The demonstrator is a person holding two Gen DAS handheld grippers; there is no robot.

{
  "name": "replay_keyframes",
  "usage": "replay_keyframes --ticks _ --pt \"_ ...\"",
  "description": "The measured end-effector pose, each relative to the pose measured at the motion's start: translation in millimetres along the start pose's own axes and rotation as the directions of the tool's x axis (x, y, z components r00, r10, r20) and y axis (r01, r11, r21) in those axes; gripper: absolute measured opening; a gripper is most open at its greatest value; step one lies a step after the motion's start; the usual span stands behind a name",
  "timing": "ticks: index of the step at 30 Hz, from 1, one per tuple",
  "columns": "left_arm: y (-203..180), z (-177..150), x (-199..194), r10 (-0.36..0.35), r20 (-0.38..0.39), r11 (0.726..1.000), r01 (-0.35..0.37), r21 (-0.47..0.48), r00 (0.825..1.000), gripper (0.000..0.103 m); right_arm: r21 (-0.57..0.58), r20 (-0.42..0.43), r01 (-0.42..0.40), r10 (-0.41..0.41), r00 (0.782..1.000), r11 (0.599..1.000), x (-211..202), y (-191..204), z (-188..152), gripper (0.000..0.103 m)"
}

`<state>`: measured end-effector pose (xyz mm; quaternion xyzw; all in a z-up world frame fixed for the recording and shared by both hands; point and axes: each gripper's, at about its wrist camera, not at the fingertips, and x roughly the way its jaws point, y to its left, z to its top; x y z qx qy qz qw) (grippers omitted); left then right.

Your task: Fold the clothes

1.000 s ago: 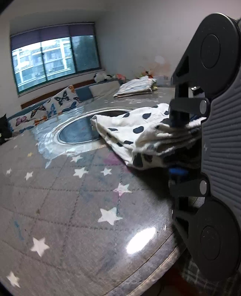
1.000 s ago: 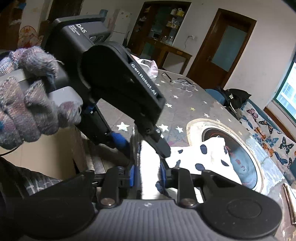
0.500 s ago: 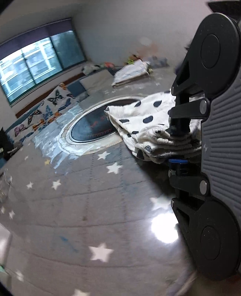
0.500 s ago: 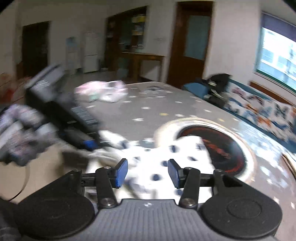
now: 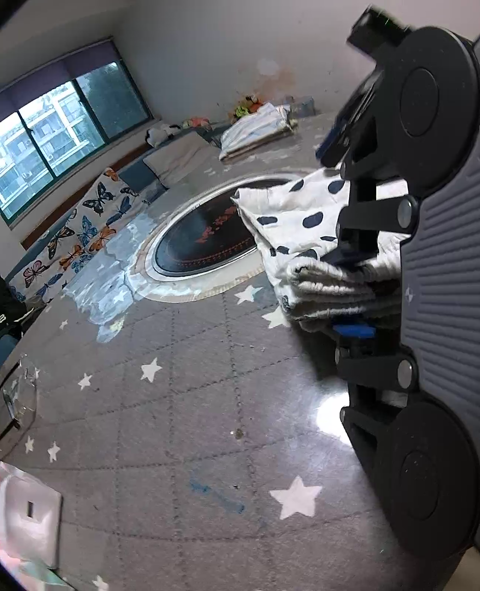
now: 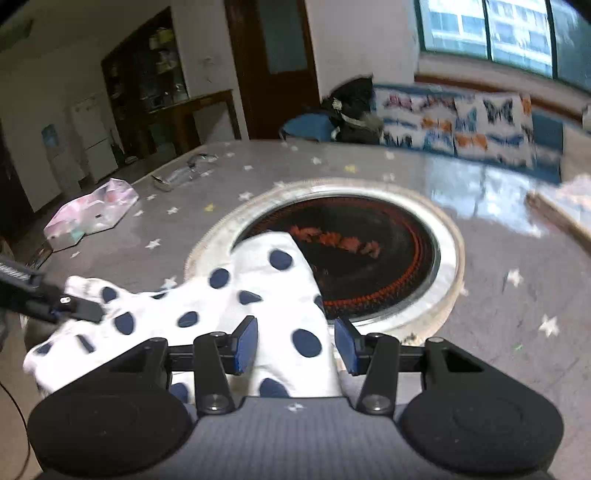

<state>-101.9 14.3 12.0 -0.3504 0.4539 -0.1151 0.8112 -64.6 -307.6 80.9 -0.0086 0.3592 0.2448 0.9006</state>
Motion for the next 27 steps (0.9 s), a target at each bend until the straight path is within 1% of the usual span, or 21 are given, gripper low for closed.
replay_keyframes --ticks 1,4,9,11,15,16,17,18,19,20,21,22,23,25,26,27 --pt "1.9 -2.4 -2.1 -0.009 -0.001 1.0 0.009 -0.007 1.0 0.044 0.023 -0.008 -0.008 0.008 1.0 1.0 5.2 -5.8 -0.5 0.047" --pt "7.3 -10.6 -8.0 -0.032 -0.007 0.999 0.032 -0.028 0.999 0.05 0.086 -0.025 -0.045 0.048 0.999 0.995 15.8 -16.3 -1.6 0.046" --pt "9.6 -22.4 -10.6 -0.049 0.016 0.997 0.05 -0.058 0.999 0.053 0.132 -0.037 -0.087 0.092 0.995 0.988 25.3 -23.1 -2.2 0.046" --pt "10.4 -24.3 -11.9 -0.045 0.027 0.997 0.046 -0.062 0.999 0.053 0.154 -0.03 -0.104 0.11 0.994 0.983 25.5 -25.9 -2.1 0.046" --pt "6.4 -26.9 -11.4 -0.025 0.047 0.999 0.027 -0.039 0.999 0.049 0.202 -0.023 -0.119 0.126 0.992 0.972 26.5 -35.0 -1.2 0.046" --pt "6.2 -26.5 -10.2 -0.02 0.046 0.999 0.021 -0.036 0.999 0.042 0.215 -0.024 -0.126 0.134 0.991 0.968 27.4 -37.5 -1.6 0.046" --pt "6.1 -26.0 -9.0 -0.014 0.045 0.999 0.015 -0.033 0.999 0.037 0.219 -0.024 -0.131 0.139 0.99 0.967 27.8 -37.8 -1.9 0.045" --pt "6.0 -25.6 -7.8 -0.008 0.044 0.999 0.01 -0.031 0.999 0.036 0.222 -0.024 -0.135 0.144 0.989 0.966 28.2 -38.1 -2.2 0.045" --pt "7.3 -24.8 -6.7 -0.007 0.043 0.999 0.009 -0.038 0.999 0.032 0.225 -0.024 -0.14 0.149 0.989 0.964 28.6 -38.3 -2.6 0.04" --pt "7.8 -23.4 -6.2 -0.006 0.041 0.999 0.007 -0.037 0.999 0.031 0.23 -0.025 -0.147 0.157 0.987 0.962 28.9 -38.3 -3.0 0.033" --pt "7.7 -22.0 -6.0 -0.005 0.042 0.999 0.006 -0.032 0.999 0.03 0.239 -0.026 -0.16 0.171 0.985 0.958 29.1 -37.6 -3.7 0.032" --pt "7.3 -20.3 -6.3 -0.003 0.045 1.0 0.005 -0.03 0.999 0.028 0.248 -0.027 -0.173 0.185 0.982 0.953 29.2 -36.9 -4.4 0.028" --pt "6.3 -18.4 -6.5 0.0 0.049 1.0 0.001 -0.028 0.999 0.027 0.255 -0.025 -0.177 0.19 0.982 0.951 28.6 -36.2 -5.0 0.017" --pt "2.6 -14.9 -7.1 0.003 0.054 1.0 -0.003 -0.015 0.999 0.024 0.256 -0.008 -0.152 0.159 0.987 0.955 24.4 -34.2 -5.7 0.013" --pt "0.8 -12.9 -7.2 0.004 0.054 1.0 -0.004 -0.006 0.999 0.023 0.261 0.001 -0.145 0.15 0.989 0.954 22.0 -33.7 -6.0 0.009" --pt "-1.9 -10.8 -7.1 0.005 0.052 1.0 -0.005 0.003 0.999 0.023 0.273 0.014 -0.149 0.151 0.988 0.95 18.9 -33.8 -5.9 0.009"
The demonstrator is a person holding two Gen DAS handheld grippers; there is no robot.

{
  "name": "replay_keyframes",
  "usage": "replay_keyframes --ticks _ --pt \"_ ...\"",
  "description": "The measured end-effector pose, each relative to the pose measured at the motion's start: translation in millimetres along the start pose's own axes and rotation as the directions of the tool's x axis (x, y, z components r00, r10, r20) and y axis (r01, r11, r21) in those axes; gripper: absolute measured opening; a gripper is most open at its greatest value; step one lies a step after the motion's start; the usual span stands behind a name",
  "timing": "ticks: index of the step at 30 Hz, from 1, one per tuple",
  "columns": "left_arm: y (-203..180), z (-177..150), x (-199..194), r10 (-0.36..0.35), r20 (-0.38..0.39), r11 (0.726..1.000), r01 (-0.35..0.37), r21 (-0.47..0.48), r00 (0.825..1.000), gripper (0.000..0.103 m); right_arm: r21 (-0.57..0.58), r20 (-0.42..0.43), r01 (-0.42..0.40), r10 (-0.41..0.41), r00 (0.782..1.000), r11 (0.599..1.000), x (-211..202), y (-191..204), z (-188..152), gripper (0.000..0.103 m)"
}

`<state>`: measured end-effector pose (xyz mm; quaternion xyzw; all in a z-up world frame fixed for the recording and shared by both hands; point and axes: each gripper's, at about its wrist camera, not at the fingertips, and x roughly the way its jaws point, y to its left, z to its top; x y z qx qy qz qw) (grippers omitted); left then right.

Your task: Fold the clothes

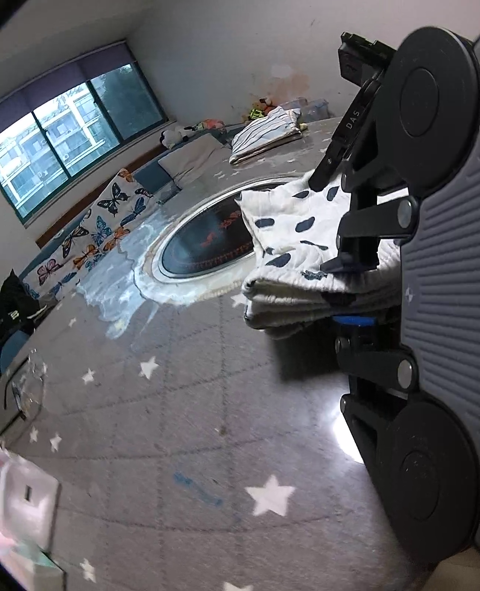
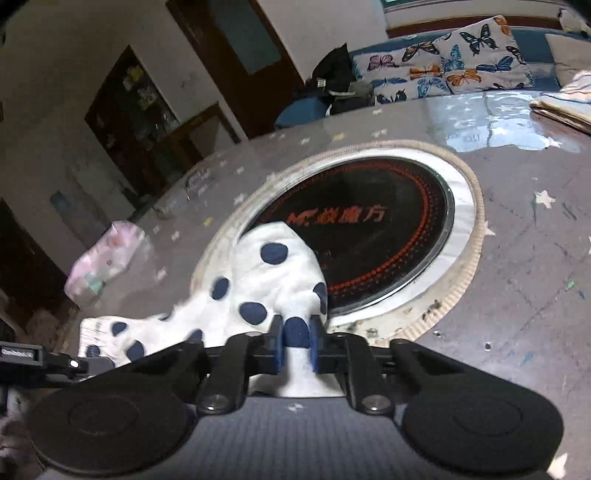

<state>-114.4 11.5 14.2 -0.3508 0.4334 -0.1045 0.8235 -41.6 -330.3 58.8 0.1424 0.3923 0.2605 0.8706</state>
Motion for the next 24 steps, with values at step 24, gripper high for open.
replay_keyframes --ticks 24 --pt "-161.8 50.5 144.0 -0.05 -0.155 0.968 0.086 0.237 0.987 0.019 0.135 0.259 0.327 -0.352 0.899 0.935 -109.0 -74.7 51.0 0.006"
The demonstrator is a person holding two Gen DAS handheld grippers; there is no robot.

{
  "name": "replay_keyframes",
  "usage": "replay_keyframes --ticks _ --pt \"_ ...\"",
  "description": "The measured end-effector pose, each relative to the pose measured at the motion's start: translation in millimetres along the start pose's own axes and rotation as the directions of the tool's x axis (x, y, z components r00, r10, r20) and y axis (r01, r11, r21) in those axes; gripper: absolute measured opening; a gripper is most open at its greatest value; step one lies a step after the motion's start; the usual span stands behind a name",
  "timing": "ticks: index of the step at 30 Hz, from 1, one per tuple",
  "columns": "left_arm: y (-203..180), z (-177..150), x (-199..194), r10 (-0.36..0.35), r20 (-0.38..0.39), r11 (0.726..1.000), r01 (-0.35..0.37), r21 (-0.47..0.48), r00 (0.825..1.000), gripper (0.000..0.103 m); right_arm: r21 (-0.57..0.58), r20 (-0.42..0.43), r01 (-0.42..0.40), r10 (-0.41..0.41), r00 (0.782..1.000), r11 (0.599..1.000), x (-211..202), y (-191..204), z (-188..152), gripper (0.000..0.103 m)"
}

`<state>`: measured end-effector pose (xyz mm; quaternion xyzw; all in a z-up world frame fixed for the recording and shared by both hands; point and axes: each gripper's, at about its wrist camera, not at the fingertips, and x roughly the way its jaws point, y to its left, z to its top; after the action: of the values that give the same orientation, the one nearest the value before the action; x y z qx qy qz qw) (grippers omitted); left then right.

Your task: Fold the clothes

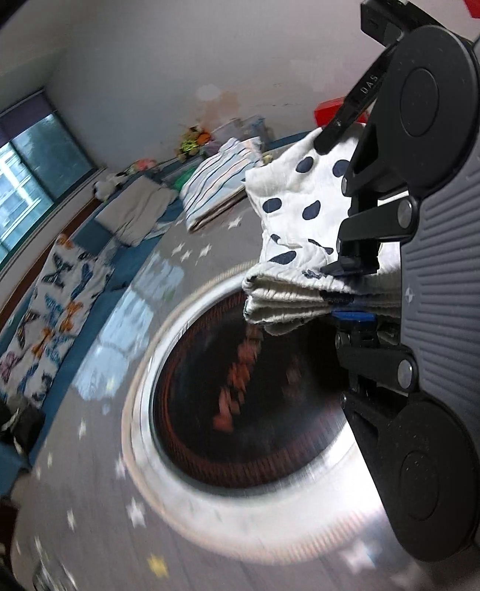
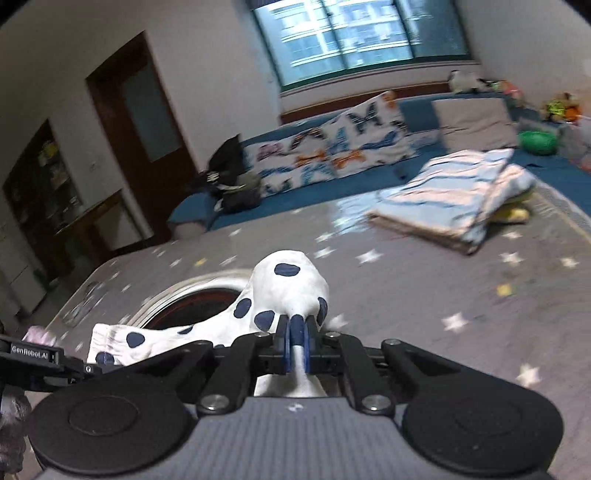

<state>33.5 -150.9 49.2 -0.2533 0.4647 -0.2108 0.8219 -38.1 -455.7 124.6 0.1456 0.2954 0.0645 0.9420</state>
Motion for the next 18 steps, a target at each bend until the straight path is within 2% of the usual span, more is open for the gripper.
replay_keyframes --ticks 11,18 --pt "-63.7 29.3 83.8 -0.01 -0.047 0.997 0.014 0.08 0.999 0.019 0.08 0.051 0.132 -0.136 0.989 0.988 11.8 -72.1 22.5 0.006" --pt "-73.1 34.1 122.6 0.011 -0.082 0.994 -0.002 0.108 0.997 0.02 0.128 0.018 0.196 -0.2 0.98 0.972 26.7 -106.5 17.1 0.006"
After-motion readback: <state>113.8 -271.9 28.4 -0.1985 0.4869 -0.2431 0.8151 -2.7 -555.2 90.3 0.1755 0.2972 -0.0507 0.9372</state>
